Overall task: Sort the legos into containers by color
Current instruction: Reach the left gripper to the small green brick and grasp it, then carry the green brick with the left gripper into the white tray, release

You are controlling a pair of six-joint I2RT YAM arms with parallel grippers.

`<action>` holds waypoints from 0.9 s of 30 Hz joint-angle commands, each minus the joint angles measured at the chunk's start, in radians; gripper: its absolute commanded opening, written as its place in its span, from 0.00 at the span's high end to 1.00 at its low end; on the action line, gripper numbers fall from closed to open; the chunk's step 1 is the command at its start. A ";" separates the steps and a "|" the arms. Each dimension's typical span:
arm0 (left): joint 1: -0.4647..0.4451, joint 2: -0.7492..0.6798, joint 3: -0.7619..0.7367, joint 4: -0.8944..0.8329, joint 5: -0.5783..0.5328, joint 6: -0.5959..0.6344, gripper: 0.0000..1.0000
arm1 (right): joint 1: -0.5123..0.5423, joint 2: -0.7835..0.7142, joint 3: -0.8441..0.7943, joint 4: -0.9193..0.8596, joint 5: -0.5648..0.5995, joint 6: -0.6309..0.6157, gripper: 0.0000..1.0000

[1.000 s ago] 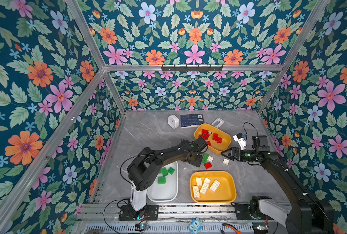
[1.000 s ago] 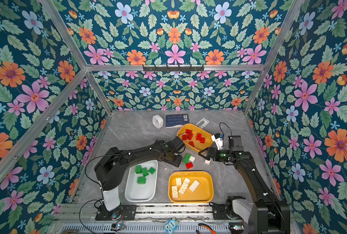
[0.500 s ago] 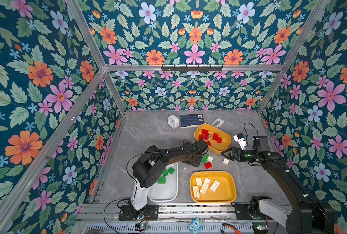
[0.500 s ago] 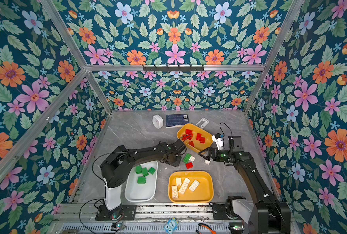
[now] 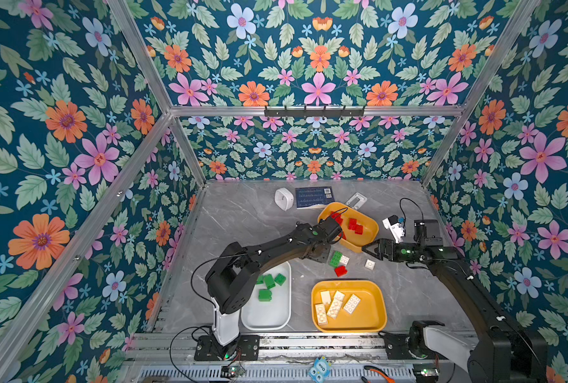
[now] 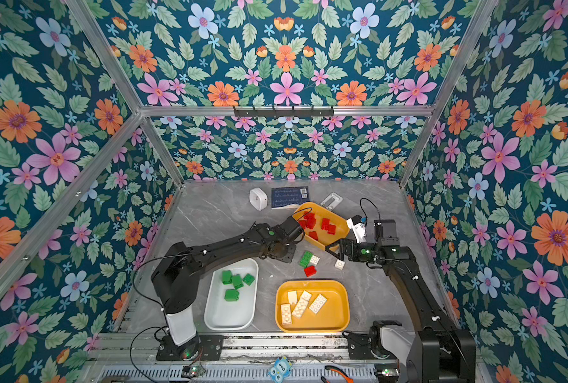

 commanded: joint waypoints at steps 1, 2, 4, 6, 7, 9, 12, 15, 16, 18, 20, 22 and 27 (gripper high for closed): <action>0.013 -0.082 -0.026 -0.153 -0.032 -0.011 0.70 | 0.000 0.006 0.009 0.012 -0.024 0.007 0.01; 0.014 -0.108 -0.040 -0.169 -0.032 -0.021 0.70 | 0.001 0.008 0.008 0.014 -0.028 0.008 0.01; 0.015 -0.171 -0.079 -0.203 -0.027 -0.054 0.70 | 0.000 0.014 0.009 0.019 -0.034 0.009 0.01; 0.015 -0.231 -0.128 -0.220 -0.013 -0.084 0.70 | 0.000 0.020 0.010 0.021 -0.039 0.009 0.01; 0.015 -0.262 -0.155 -0.226 -0.007 -0.099 0.71 | 0.001 0.023 0.012 0.023 -0.041 0.009 0.01; 0.019 -0.320 -0.218 -0.239 -0.010 -0.126 0.70 | 0.001 0.029 0.017 0.022 -0.045 0.007 0.01; 0.029 -0.393 -0.308 -0.239 0.009 -0.168 0.71 | 0.001 0.038 0.028 0.009 -0.046 -0.005 0.01; 0.030 -0.444 -0.400 -0.199 0.050 -0.203 0.70 | 0.000 0.041 0.027 0.014 -0.048 -0.004 0.01; 0.031 -0.451 -0.434 -0.182 0.060 -0.212 0.70 | 0.002 0.042 0.026 0.015 -0.050 -0.003 0.01; 0.032 -0.459 -0.480 -0.155 0.070 -0.224 0.70 | 0.006 0.041 0.022 0.017 -0.050 -0.001 0.01; 0.032 -0.458 -0.510 -0.150 0.068 -0.222 0.70 | 0.006 0.040 0.021 0.012 -0.047 -0.002 0.01; 0.032 -0.457 -0.529 -0.153 0.071 -0.217 0.67 | 0.008 0.031 0.018 0.001 -0.038 -0.006 0.01; 0.032 -0.466 -0.530 -0.159 0.072 -0.218 0.46 | 0.009 0.016 0.009 -0.015 -0.030 -0.014 0.01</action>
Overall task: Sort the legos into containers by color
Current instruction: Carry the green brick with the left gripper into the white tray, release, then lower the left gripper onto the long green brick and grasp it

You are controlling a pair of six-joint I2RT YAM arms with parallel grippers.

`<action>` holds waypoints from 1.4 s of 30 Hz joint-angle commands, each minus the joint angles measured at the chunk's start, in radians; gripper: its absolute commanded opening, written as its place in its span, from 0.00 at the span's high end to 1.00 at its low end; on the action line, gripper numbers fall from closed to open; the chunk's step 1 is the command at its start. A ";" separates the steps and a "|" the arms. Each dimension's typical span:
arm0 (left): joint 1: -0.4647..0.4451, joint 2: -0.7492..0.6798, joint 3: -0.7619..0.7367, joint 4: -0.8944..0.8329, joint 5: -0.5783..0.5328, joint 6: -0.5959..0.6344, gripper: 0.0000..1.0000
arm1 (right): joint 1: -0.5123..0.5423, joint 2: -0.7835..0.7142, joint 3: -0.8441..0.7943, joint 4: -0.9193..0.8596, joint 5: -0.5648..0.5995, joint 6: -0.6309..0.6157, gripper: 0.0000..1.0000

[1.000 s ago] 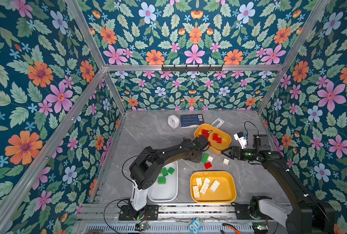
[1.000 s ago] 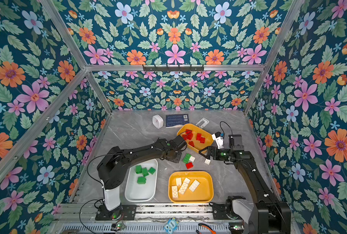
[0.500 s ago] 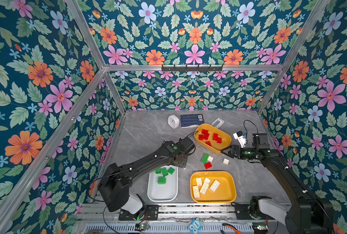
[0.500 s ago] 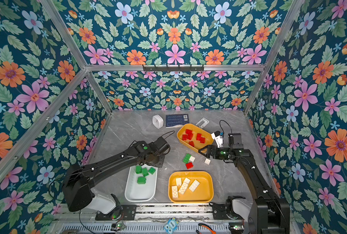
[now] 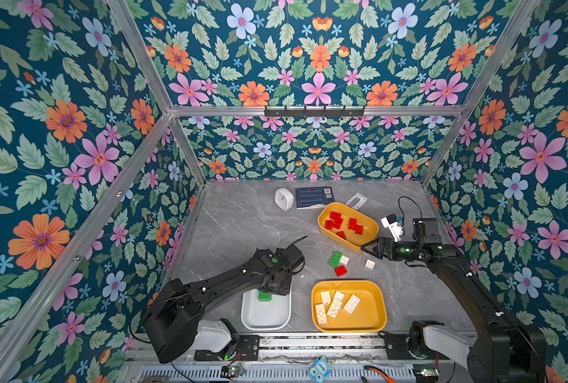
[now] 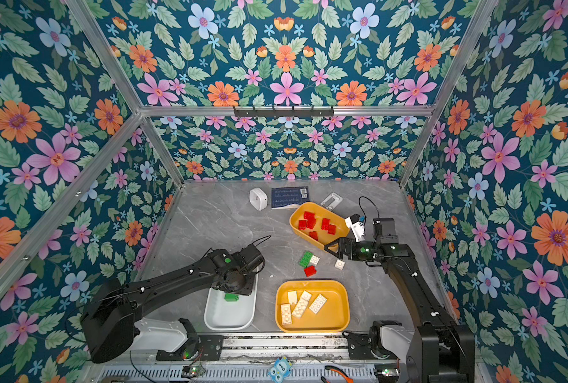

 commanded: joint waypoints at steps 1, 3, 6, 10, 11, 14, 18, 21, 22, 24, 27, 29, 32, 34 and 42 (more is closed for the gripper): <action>0.001 -0.003 0.017 -0.002 -0.001 -0.008 0.42 | 0.001 -0.009 -0.007 -0.010 0.000 -0.004 0.01; 0.001 -0.001 0.049 -0.004 0.004 -0.006 0.38 | 0.001 -0.013 -0.009 -0.006 0.003 0.001 0.01; 0.001 0.024 0.121 -0.005 0.005 0.008 0.36 | 0.000 -0.017 -0.007 -0.005 0.014 0.004 0.01; 0.001 0.109 0.252 0.043 0.026 0.040 0.33 | 0.000 -0.023 -0.001 0.003 0.027 0.010 0.01; 0.001 0.142 0.285 0.081 0.036 0.051 0.32 | 0.001 -0.023 0.001 0.005 0.027 0.013 0.01; 0.000 0.246 0.392 0.144 0.068 0.086 0.32 | 0.000 -0.026 0.005 0.007 0.029 0.016 0.01; -0.003 0.394 0.537 0.168 0.102 0.142 0.33 | 0.000 -0.038 0.008 -0.003 0.037 0.014 0.01; -0.019 0.473 0.613 0.190 0.119 0.155 0.33 | 0.000 -0.049 0.007 -0.013 0.046 0.010 0.01; -0.022 0.497 0.628 0.198 0.123 0.159 0.33 | -0.001 -0.054 0.004 -0.013 0.051 0.012 0.01; -0.029 0.538 0.642 0.218 0.135 0.166 0.33 | 0.001 -0.060 -0.003 -0.014 0.052 0.013 0.01; -0.040 0.599 0.648 0.242 0.141 0.178 0.34 | 0.000 -0.068 -0.010 -0.013 0.054 0.015 0.01; -0.047 0.633 0.656 0.264 0.136 0.186 0.34 | 0.000 -0.072 -0.015 -0.014 0.056 0.015 0.01; -0.056 0.684 0.677 0.278 0.136 0.194 0.35 | -0.001 -0.075 -0.016 -0.024 0.057 0.009 0.01; -0.066 0.709 0.688 0.286 0.131 0.201 0.35 | -0.001 -0.078 -0.017 -0.031 0.061 0.007 0.01; -0.086 0.776 0.722 0.272 0.085 0.229 0.43 | -0.001 -0.074 -0.013 -0.037 0.063 0.003 0.01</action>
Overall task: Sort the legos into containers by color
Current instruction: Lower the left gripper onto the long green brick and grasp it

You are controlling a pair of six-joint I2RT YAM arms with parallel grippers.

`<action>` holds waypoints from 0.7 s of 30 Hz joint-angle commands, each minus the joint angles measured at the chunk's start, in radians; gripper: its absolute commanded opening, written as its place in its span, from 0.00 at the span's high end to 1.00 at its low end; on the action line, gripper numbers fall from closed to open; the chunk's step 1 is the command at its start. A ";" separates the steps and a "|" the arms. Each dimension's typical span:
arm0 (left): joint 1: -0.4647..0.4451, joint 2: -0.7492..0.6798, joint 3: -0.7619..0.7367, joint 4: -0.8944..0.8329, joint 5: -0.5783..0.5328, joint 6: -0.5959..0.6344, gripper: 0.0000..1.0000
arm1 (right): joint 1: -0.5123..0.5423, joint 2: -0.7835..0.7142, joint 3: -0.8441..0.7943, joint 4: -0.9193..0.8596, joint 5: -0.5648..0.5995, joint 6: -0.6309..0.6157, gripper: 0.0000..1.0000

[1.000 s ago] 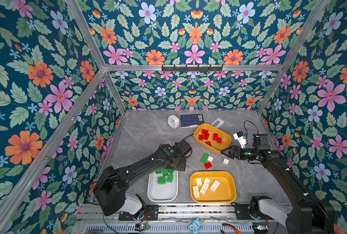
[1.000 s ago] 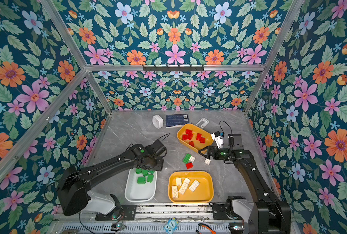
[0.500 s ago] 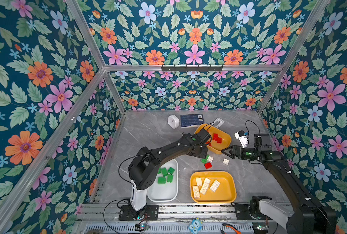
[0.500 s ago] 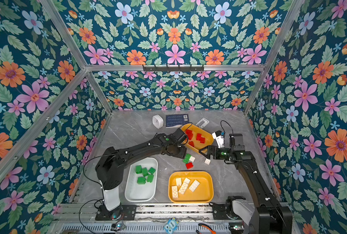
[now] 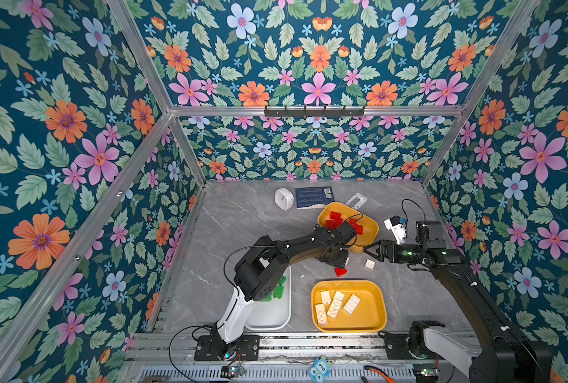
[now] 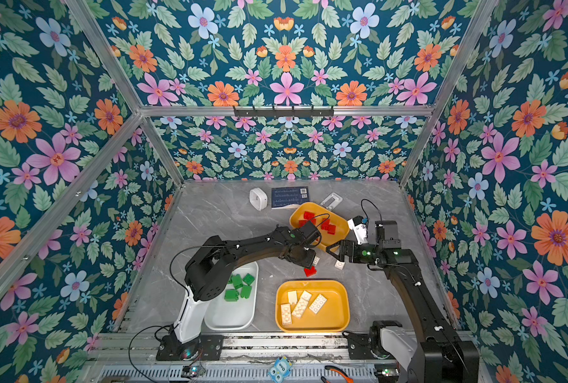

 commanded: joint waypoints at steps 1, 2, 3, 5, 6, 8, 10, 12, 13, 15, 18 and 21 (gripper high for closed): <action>-0.001 0.009 0.006 -0.013 -0.043 0.025 0.44 | 0.000 0.001 0.006 -0.008 0.006 -0.009 0.01; -0.002 0.011 0.005 -0.018 -0.055 0.028 0.47 | 0.000 0.003 0.009 -0.011 0.007 -0.011 0.01; -0.001 0.012 0.006 -0.022 -0.066 0.031 0.49 | 0.000 0.005 0.008 -0.014 0.008 -0.015 0.01; -0.002 0.016 0.008 -0.028 -0.086 0.037 0.53 | 0.000 0.009 0.013 -0.018 0.007 -0.018 0.01; -0.002 0.017 0.008 -0.034 -0.094 0.041 0.54 | 0.000 0.008 0.014 -0.018 0.007 -0.020 0.01; -0.002 0.022 0.009 -0.041 -0.104 0.046 0.56 | 0.000 0.011 0.014 -0.017 0.009 -0.020 0.01; -0.001 0.025 0.011 -0.041 -0.113 0.049 0.61 | -0.001 0.012 0.014 -0.016 0.009 -0.020 0.01; 0.001 0.026 0.017 -0.041 -0.116 0.051 0.67 | 0.000 0.014 0.017 -0.017 0.010 -0.020 0.01; 0.002 0.024 0.018 -0.041 -0.120 0.052 0.69 | -0.001 0.014 0.019 -0.018 0.009 -0.020 0.01; 0.006 0.017 0.026 -0.053 -0.127 0.056 0.72 | 0.000 0.014 0.021 -0.020 0.010 -0.021 0.01; 0.014 -0.009 0.037 -0.081 -0.143 0.064 0.72 | 0.000 0.017 0.023 -0.019 0.010 -0.021 0.01; 0.023 -0.052 0.039 -0.123 -0.153 0.066 0.72 | -0.001 0.023 0.023 -0.013 0.009 -0.020 0.01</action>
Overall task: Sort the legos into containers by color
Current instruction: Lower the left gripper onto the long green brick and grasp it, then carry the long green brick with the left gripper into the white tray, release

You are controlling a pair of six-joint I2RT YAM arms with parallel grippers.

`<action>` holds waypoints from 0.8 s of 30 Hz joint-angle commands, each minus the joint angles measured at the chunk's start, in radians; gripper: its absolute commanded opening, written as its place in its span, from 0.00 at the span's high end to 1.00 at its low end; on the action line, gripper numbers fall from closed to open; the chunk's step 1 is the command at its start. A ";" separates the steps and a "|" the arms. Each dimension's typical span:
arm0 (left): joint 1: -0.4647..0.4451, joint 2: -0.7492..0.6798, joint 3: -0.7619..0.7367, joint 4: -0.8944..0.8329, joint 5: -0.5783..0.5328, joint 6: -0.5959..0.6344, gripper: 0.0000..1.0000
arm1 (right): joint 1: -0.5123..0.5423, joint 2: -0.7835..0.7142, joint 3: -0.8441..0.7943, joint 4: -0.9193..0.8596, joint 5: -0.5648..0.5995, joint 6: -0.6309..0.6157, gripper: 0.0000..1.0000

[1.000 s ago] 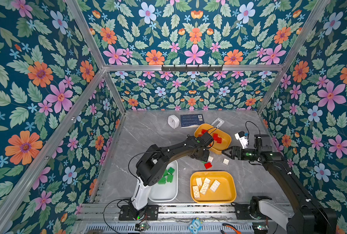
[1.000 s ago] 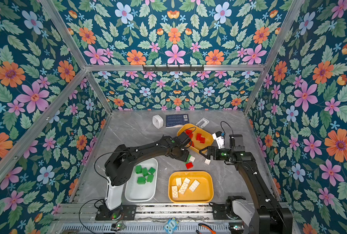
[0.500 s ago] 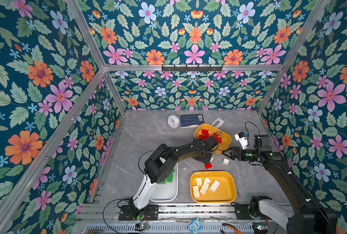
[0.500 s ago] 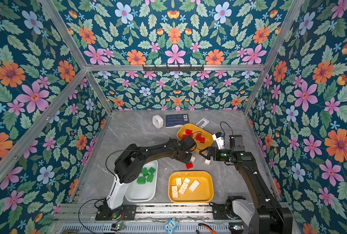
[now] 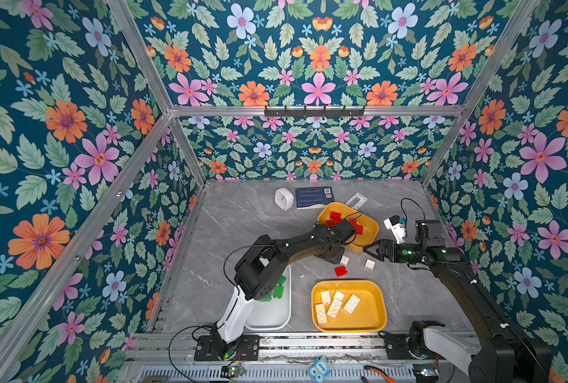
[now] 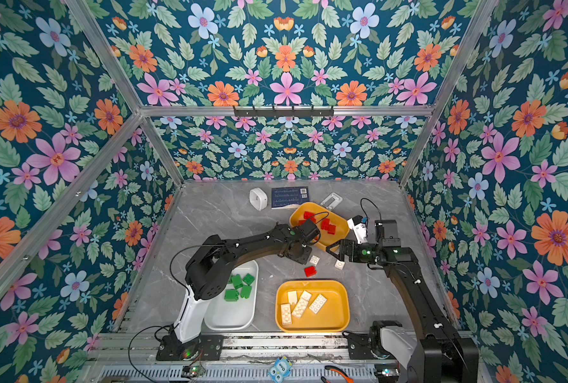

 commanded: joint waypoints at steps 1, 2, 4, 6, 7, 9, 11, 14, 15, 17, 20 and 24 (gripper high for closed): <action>0.009 -0.052 -0.002 -0.068 -0.027 0.012 0.72 | -0.001 0.006 0.007 0.009 0.005 -0.007 0.01; 0.011 -0.076 -0.014 -0.082 -0.027 0.008 0.72 | -0.001 0.007 0.005 0.014 0.001 -0.005 0.01; 0.014 -0.133 -0.051 -0.108 -0.027 -0.005 0.72 | 0.000 0.009 0.003 0.018 0.000 -0.003 0.01; 0.015 -0.197 -0.106 -0.137 -0.026 -0.023 0.71 | 0.000 0.012 0.001 0.023 -0.004 -0.003 0.01; 0.016 -0.236 -0.141 -0.150 -0.019 -0.036 0.71 | 0.000 0.014 -0.002 0.024 -0.006 -0.002 0.01; 0.017 -0.312 -0.208 -0.186 -0.005 -0.061 0.71 | 0.000 0.018 -0.004 0.030 -0.012 -0.003 0.01; 0.017 -0.395 -0.276 -0.226 0.004 -0.091 0.71 | 0.000 0.026 -0.006 0.036 -0.020 -0.002 0.01; 0.023 -0.503 -0.362 -0.278 0.011 -0.137 0.71 | 0.000 0.037 -0.007 0.044 -0.028 -0.003 0.01; 0.025 -0.535 -0.387 -0.293 0.012 -0.151 0.71 | 0.000 0.039 -0.007 0.048 -0.029 -0.003 0.01; 0.034 -0.605 -0.454 -0.308 0.021 -0.189 0.71 | -0.001 0.048 -0.008 0.056 -0.039 0.000 0.01; 0.050 -0.685 -0.540 -0.322 0.041 -0.245 0.71 | -0.001 0.057 -0.008 0.062 -0.044 0.000 0.01; 0.065 -0.756 -0.607 -0.392 -0.022 -0.324 0.69 | 0.000 0.057 -0.013 0.062 -0.048 -0.001 0.01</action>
